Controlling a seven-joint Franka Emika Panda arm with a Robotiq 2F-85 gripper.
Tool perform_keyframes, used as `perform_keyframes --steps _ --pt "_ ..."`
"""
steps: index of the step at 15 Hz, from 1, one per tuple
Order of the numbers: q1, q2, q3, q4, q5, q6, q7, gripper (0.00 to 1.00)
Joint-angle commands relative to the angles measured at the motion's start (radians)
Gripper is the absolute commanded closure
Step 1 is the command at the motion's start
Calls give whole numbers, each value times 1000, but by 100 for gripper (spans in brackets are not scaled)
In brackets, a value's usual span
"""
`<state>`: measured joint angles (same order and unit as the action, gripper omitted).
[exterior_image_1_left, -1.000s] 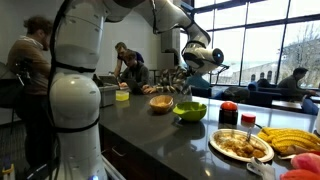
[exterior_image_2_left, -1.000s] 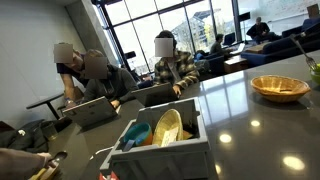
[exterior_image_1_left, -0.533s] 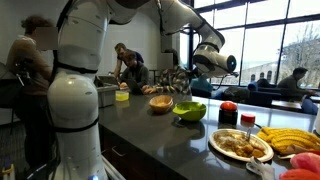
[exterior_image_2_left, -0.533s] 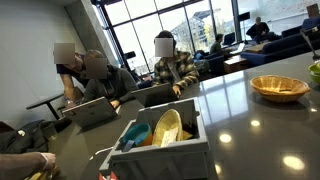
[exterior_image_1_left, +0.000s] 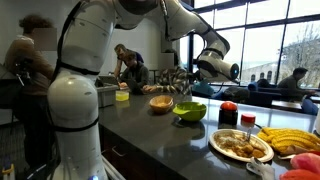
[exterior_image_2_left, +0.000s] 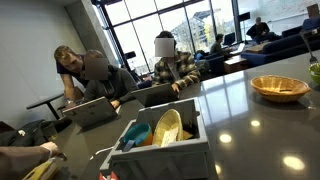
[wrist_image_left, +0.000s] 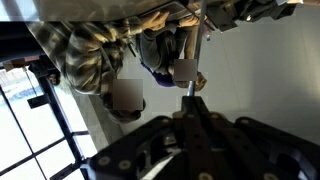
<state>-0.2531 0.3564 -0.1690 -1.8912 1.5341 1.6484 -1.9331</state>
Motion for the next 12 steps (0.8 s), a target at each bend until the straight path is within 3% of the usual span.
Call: perform_keyframes --steps 1,12 --pt "-1 47 -7 43 45 2 -10 99" --pt "24 55 -10 44 115 131 -12 99"
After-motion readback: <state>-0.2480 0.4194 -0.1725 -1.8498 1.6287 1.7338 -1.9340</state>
